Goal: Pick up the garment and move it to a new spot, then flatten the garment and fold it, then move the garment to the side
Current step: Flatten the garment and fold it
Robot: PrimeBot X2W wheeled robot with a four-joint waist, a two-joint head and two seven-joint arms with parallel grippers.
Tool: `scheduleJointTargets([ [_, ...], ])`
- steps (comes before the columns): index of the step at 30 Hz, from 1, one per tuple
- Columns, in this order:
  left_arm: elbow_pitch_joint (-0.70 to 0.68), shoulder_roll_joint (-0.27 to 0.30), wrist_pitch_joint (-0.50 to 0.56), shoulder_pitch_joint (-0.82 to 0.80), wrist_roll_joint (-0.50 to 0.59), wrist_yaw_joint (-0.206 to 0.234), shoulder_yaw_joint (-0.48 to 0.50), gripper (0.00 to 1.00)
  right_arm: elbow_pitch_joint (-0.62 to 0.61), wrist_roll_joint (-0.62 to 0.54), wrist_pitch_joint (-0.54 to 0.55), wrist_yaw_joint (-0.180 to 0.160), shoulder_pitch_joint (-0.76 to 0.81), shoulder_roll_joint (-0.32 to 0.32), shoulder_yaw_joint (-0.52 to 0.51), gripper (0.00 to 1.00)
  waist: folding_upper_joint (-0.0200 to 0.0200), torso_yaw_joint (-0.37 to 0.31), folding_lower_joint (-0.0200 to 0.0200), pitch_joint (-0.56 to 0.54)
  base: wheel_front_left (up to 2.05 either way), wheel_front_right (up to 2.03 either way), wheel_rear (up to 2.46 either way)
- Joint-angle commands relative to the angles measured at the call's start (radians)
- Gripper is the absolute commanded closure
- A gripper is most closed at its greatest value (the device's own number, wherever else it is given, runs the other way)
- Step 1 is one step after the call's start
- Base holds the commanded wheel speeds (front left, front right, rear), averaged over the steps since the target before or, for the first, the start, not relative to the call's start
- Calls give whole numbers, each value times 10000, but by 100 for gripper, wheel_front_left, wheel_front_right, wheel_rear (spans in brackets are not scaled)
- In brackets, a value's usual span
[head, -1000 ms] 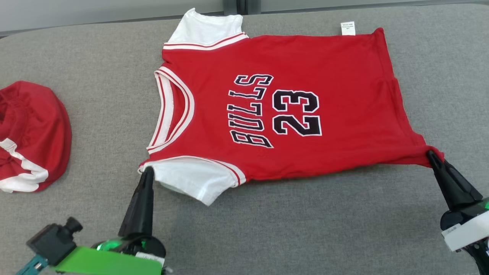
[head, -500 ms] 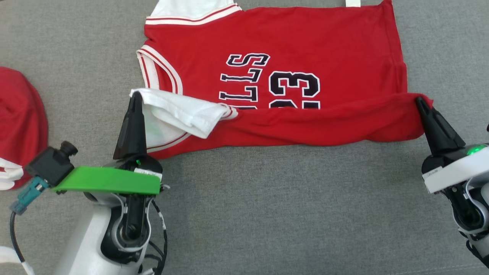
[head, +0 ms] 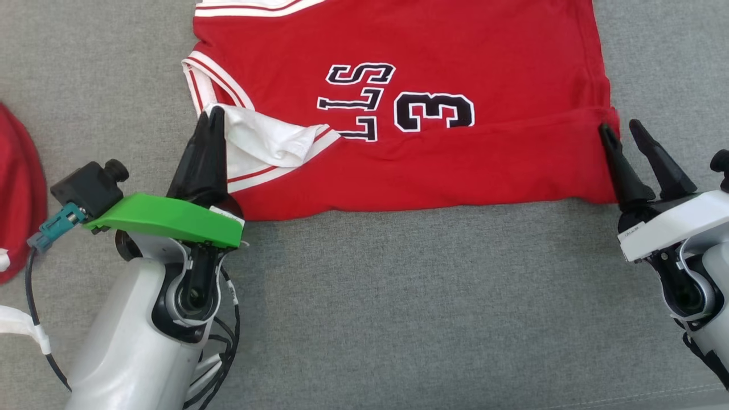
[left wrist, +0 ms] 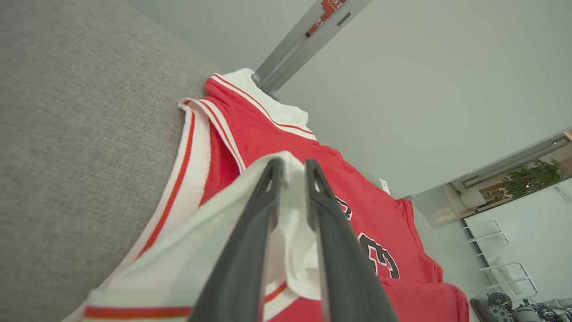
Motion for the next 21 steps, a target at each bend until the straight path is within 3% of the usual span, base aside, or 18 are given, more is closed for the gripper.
scheduleJointTargets([
  [1,56,111,-10,-140,157,23,-31,0,9,-105,-30,-11,64,-139,16,0,0,-15,0,-136,0,0,0],
  [8,-466,810,-494,855,1118,409,-128,0,-373,-579,-30,-11,915,-679,-460,0,0,-91,0,-721,0,0,0],
  [15,-811,1335,-617,2685,1468,957,-189,0,-1036,-941,-30,-12,1907,-326,-1247,0,0,-131,0,-1097,0,0,0],
  [21,7,1228,-417,2924,1460,1238,-396,0,-1269,-1060,-30,-11,2110,1,-1305,0,0,-254,0,-1064,0,0,0],
])
